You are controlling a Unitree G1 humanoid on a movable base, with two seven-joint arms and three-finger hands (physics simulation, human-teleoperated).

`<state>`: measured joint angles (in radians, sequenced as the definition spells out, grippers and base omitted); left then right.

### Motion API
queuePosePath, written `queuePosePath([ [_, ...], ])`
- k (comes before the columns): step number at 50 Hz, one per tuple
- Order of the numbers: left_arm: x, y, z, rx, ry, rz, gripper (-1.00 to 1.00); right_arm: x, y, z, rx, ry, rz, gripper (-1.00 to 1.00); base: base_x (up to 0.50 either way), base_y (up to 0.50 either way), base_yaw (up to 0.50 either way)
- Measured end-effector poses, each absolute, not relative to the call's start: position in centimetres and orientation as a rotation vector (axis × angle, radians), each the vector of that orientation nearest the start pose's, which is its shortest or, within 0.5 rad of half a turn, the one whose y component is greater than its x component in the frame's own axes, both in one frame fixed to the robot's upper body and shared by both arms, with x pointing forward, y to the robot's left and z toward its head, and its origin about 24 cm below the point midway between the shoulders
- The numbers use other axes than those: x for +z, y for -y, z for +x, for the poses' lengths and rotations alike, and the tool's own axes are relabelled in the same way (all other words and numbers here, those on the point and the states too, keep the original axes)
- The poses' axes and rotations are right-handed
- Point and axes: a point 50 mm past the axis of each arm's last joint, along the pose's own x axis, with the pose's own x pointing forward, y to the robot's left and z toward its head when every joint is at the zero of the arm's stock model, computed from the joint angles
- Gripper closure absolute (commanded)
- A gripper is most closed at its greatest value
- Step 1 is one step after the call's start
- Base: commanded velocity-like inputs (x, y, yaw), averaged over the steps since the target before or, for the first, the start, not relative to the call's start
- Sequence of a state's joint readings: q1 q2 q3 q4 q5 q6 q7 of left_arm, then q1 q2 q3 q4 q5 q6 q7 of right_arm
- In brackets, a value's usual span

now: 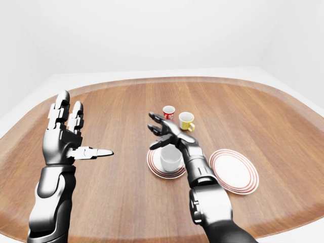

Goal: Put the white mug on the left plate.

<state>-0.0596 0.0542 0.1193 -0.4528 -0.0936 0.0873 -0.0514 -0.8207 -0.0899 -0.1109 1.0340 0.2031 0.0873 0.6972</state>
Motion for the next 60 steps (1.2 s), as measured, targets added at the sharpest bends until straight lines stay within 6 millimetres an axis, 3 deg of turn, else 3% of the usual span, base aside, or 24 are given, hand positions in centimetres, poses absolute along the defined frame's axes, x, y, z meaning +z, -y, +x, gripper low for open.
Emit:
queuePosePath([
  [27,15.5,-17.5,24.2,0.015,0.443,-0.009,-1.00,5.5,13.9,36.7,0.419,-0.133,0.699,-1.00,0.00,0.00,0.00],
  [60,15.5,-17.4,24.3,0.015,0.442,-0.009,-1.00,5.7,14.4,36.6,0.398,-0.099,0.770,-1.00,0.00,0.00,0.00],
])
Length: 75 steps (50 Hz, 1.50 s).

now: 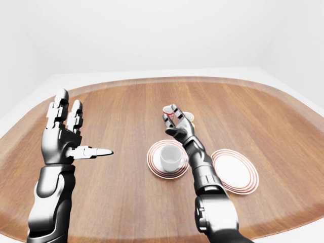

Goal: Put the white mug on the left plate.

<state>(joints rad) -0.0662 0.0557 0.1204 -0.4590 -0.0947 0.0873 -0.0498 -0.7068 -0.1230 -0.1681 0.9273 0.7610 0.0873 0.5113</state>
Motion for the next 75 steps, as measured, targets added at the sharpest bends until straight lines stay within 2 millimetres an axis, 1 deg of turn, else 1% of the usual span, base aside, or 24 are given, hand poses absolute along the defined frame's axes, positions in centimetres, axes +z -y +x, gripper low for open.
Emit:
queuePosePath([
  [52,15.6,-17.4,24.2,0.014,0.445,-0.009,-1.00,6.5,14.2,36.3,0.420,-0.054,0.751,-1.00,0.00,0.00,0.00],
  [54,15.6,-17.4,24.2,0.014,0.445,-0.009,-1.00,6.9,14.3,36.3,0.411,-0.031,0.762,-1.00,0.00,0.00,0.00],
  [59,15.6,-17.4,24.2,0.013,0.445,-0.010,-1.00,8.6,14.7,35.6,0.352,0.069,0.832,-1.00,0.00,0.00,0.00],
  [68,15.6,-17.3,24.2,0.012,0.448,-0.012,-1.00,11.0,15.7,33.2,0.255,0.193,0.981,-1.00,0.00,0.00,0.00],
  [75,15.7,-17.3,24.1,0.010,0.449,-0.012,-1.00,12.0,16.4,31.5,0.219,0.236,1.052,-1.00,0.00,0.00,0.00],
])
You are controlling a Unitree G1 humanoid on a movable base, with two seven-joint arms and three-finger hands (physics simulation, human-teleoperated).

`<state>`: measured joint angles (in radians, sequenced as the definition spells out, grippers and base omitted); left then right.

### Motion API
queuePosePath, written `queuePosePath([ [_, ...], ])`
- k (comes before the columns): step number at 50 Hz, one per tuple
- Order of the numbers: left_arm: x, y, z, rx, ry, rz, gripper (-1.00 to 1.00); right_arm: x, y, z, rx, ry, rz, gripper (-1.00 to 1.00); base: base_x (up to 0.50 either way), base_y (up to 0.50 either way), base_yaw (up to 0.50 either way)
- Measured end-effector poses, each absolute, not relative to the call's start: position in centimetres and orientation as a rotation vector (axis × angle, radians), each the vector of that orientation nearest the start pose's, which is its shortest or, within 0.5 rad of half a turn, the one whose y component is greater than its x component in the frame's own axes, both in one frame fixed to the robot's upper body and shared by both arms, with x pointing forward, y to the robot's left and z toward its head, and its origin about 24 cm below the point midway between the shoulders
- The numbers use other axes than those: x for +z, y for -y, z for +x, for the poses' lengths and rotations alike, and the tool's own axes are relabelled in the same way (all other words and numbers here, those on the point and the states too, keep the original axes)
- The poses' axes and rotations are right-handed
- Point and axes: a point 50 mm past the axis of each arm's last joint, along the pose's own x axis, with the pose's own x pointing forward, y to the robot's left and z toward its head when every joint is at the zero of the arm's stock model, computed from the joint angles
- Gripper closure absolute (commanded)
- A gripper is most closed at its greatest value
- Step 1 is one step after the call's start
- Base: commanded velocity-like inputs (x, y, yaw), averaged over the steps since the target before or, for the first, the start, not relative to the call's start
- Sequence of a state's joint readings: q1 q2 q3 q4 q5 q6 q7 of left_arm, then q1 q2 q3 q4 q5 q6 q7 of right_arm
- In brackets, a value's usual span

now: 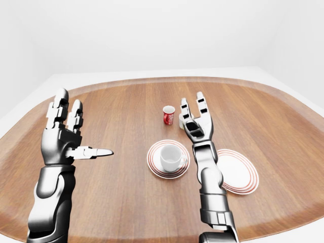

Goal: Put the white mug on the left plate.

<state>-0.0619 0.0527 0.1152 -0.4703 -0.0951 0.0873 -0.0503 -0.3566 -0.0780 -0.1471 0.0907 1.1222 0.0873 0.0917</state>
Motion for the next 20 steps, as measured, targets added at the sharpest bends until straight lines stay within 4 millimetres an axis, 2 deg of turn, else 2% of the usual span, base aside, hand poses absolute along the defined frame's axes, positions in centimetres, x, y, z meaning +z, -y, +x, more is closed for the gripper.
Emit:
queuePosePath([
  [20,15.6,-17.3,24.1,0.009,0.447,-0.010,-1.00,12.3,17.0,28.6,0.197,0.266,1.104,-1.00,0.00,0.00,0.00],
])
